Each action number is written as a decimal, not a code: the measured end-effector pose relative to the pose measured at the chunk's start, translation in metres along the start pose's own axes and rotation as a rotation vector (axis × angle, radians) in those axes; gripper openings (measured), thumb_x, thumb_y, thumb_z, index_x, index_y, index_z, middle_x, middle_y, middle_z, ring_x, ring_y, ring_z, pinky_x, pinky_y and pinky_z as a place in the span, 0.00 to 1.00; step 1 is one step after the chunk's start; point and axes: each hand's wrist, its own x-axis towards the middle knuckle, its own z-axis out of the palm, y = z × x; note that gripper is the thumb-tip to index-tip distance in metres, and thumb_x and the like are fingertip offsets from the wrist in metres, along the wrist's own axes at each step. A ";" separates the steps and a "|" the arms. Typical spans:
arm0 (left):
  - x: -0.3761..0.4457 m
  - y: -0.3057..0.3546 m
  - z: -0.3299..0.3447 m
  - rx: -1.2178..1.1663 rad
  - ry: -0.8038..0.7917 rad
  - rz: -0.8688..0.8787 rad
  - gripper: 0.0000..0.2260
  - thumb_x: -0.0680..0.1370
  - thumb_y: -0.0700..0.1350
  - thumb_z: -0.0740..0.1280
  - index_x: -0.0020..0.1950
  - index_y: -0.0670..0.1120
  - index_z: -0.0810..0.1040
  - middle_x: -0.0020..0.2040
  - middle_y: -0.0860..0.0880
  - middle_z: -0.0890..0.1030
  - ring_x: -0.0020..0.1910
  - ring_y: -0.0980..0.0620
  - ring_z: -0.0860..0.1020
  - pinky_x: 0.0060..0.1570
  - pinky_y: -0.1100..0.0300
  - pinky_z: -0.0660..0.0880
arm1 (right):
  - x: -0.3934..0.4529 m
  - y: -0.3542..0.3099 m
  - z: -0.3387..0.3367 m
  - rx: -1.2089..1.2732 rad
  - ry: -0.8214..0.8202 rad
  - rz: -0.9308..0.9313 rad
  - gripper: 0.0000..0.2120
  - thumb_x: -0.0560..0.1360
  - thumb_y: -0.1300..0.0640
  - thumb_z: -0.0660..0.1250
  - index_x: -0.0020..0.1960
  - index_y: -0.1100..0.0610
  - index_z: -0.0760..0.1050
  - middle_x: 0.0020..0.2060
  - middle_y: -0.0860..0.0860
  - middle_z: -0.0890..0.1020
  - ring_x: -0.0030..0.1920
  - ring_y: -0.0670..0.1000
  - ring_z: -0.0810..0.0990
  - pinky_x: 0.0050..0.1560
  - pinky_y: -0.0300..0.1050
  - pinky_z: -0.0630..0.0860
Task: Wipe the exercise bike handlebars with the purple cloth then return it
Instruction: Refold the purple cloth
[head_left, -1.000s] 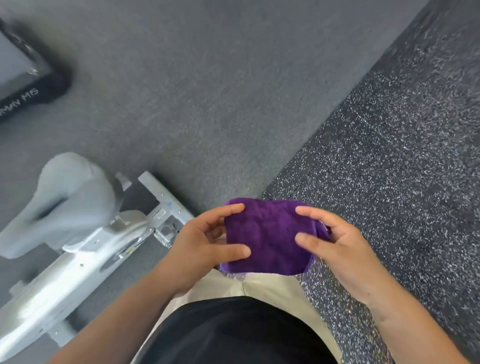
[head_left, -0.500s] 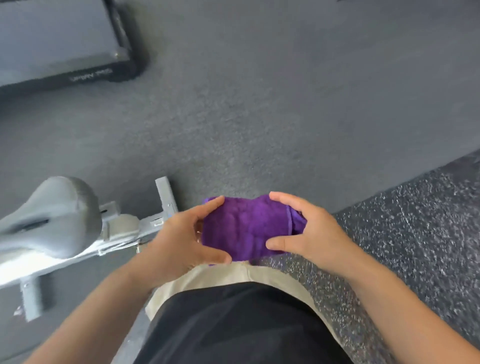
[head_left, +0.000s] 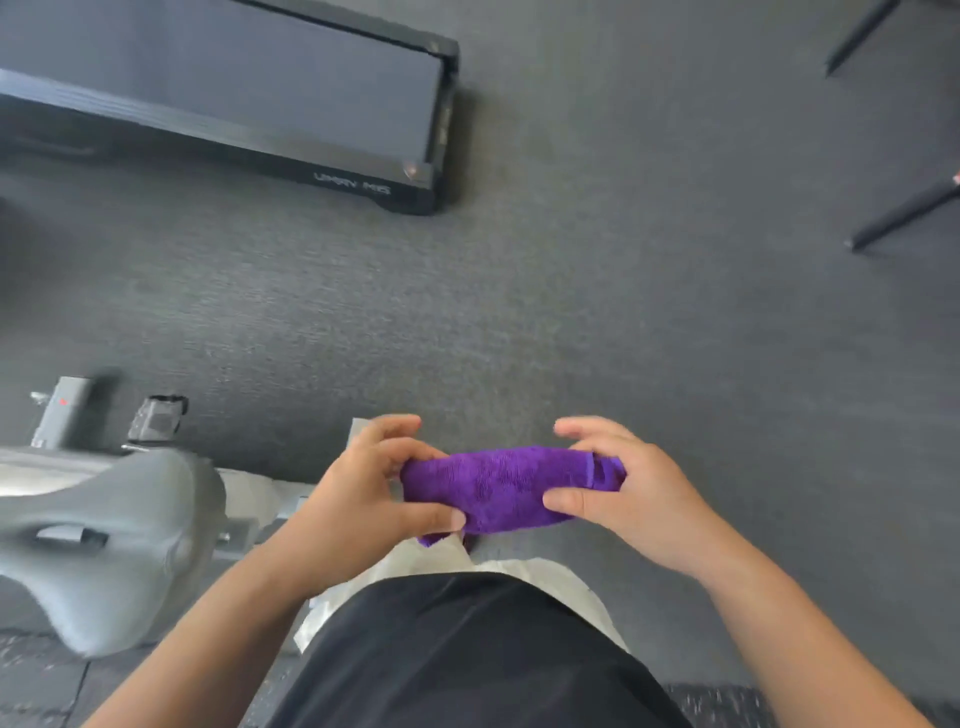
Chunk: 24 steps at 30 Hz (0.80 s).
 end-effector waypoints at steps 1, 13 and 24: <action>0.012 0.007 -0.009 -0.114 -0.020 -0.022 0.19 0.59 0.52 0.83 0.48 0.57 0.84 0.55 0.58 0.82 0.52 0.61 0.82 0.54 0.65 0.76 | 0.020 -0.013 -0.007 0.072 -0.019 0.013 0.15 0.63 0.52 0.83 0.47 0.47 0.84 0.53 0.39 0.85 0.50 0.36 0.83 0.51 0.34 0.76; 0.127 0.068 -0.073 -0.575 0.449 -0.038 0.28 0.58 0.54 0.84 0.56 0.57 0.81 0.48 0.51 0.86 0.46 0.45 0.85 0.50 0.39 0.83 | 0.222 -0.125 -0.015 0.341 -0.034 -0.231 0.34 0.61 0.57 0.81 0.60 0.35 0.73 0.52 0.43 0.85 0.54 0.47 0.84 0.56 0.45 0.79; 0.254 0.126 -0.133 -0.770 0.857 -0.138 0.25 0.60 0.52 0.82 0.55 0.56 0.79 0.45 0.48 0.86 0.38 0.48 0.84 0.42 0.52 0.82 | 0.424 -0.231 -0.032 0.033 -0.247 -0.488 0.29 0.67 0.60 0.79 0.61 0.37 0.75 0.60 0.44 0.80 0.61 0.47 0.80 0.65 0.47 0.74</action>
